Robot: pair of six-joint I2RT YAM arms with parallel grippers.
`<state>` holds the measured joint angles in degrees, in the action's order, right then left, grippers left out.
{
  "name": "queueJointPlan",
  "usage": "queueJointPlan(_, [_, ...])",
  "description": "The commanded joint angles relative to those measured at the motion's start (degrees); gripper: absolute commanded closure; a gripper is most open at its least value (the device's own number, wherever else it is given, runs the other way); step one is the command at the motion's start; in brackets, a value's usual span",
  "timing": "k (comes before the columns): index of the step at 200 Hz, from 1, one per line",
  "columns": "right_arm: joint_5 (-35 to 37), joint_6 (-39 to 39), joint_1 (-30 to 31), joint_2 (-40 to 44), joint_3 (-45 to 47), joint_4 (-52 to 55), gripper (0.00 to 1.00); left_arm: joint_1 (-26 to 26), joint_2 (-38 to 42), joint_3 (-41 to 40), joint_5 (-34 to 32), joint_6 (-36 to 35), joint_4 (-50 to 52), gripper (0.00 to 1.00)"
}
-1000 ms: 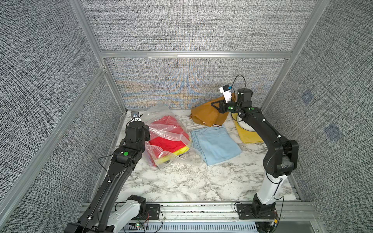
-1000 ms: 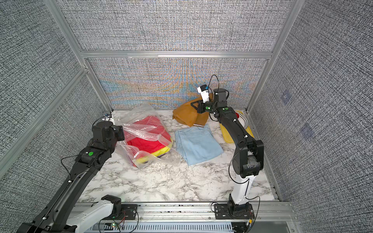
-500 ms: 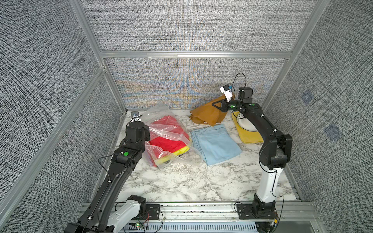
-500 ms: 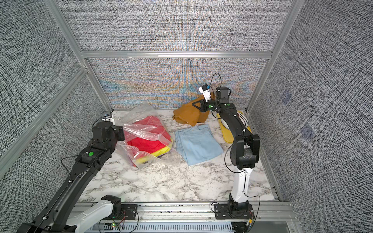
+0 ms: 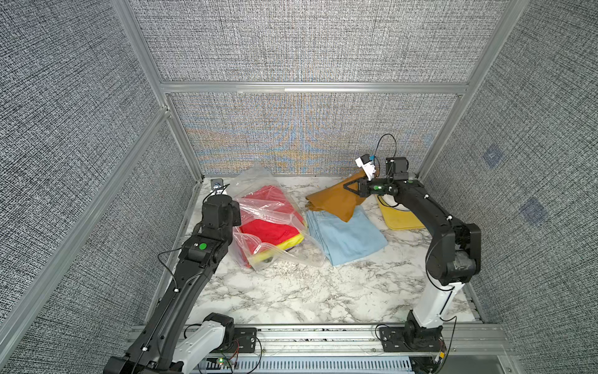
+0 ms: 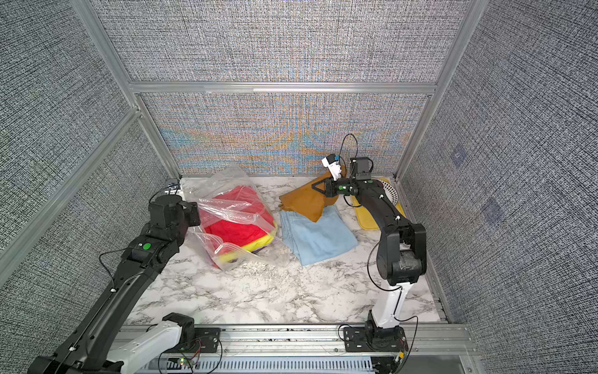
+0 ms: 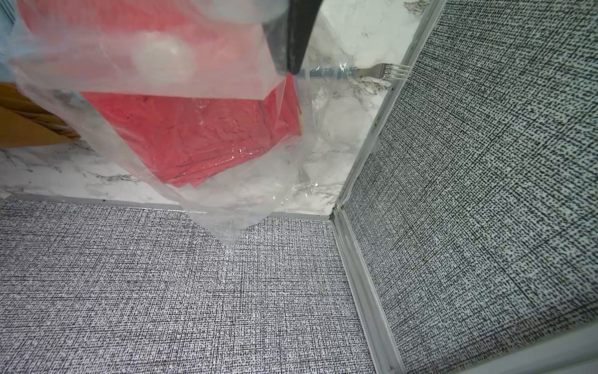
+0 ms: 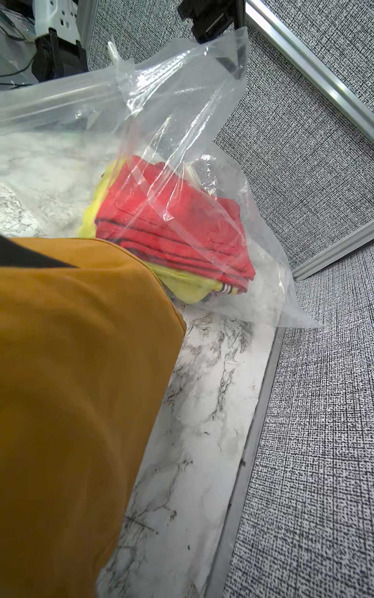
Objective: Take the trousers out of the vacuum bag
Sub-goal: Place the trousers at the center of the board.
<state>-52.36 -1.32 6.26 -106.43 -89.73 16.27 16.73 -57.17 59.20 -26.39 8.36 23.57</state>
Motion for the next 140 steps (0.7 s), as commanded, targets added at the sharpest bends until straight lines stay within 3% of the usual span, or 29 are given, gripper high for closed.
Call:
queueJointPlan(1, [0.1,1.7,0.0,1.0,0.6,-1.5,1.00,-0.2,0.0,0.0,-0.7,0.2,-2.9,1.00])
queueJointPlan(36, [5.3,15.0,0.5,2.4,6.6,-5.3,1.00,-0.2,-0.1,0.0,-0.8,0.1,-2.9,1.00])
queueJointPlan(140, [19.7,36.1,6.1,16.9,28.5,-14.8,1.00,-0.2,-0.5,0.2,0.6,0.2,-2.7,1.00])
